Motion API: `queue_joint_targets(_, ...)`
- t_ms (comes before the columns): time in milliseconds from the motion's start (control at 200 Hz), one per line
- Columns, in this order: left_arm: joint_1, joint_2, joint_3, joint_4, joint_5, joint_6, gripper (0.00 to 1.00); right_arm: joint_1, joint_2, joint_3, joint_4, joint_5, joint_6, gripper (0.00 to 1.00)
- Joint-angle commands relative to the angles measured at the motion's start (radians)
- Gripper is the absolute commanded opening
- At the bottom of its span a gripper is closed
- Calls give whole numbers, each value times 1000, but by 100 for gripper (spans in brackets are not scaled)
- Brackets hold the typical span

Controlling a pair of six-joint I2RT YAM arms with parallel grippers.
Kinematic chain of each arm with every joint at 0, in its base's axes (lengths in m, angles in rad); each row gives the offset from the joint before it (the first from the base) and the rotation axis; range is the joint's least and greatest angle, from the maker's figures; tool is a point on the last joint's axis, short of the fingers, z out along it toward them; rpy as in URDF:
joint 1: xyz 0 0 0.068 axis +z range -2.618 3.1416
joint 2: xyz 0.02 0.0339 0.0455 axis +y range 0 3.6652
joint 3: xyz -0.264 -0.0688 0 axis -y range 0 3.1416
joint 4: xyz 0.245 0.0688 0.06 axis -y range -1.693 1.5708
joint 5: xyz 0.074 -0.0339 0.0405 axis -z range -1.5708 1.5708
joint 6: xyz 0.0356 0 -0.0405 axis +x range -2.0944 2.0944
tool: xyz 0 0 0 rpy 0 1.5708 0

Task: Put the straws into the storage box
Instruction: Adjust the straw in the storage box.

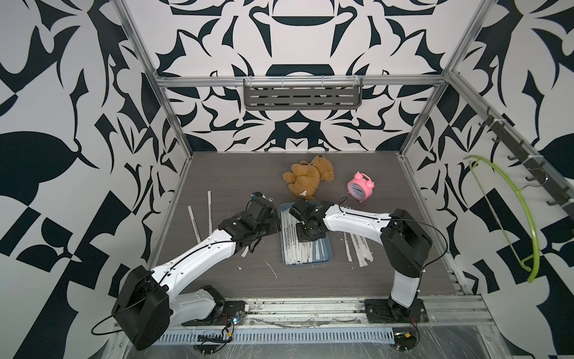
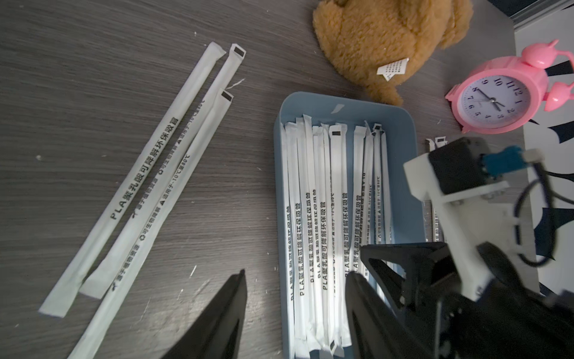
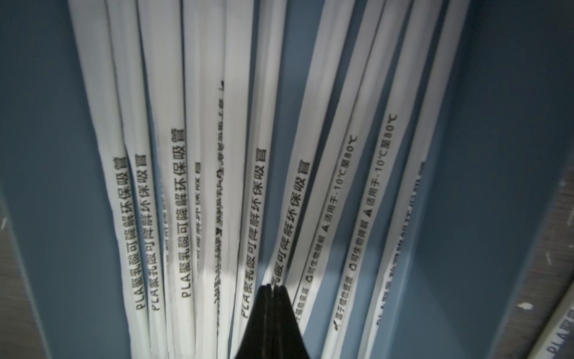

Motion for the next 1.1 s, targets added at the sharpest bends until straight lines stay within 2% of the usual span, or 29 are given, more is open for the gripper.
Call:
queue_joint_targets(0, 4, 1, -8, 41, 7, 35, 57, 0, 17, 50, 7, -10, 16, 3)
queue_joint_targets(405, 4, 58, 18, 38, 51, 26, 56, -22, -9, 26, -48, 20, -48, 4)
queue_joint_targets(730, 4, 63, 45, 23, 40, 34, 56, -24, -27, 51, -81, 2, -128, 9)
queue_joint_targets(855, 4, 62, 41, 19, 39, 30, 56, -23, -26, 49, -84, -26, -150, 10)
queue_joint_targets(1095, 4, 103, 34, 32, 59, 16, 56, -23, 3, 2, -9, -102, -108, 10)
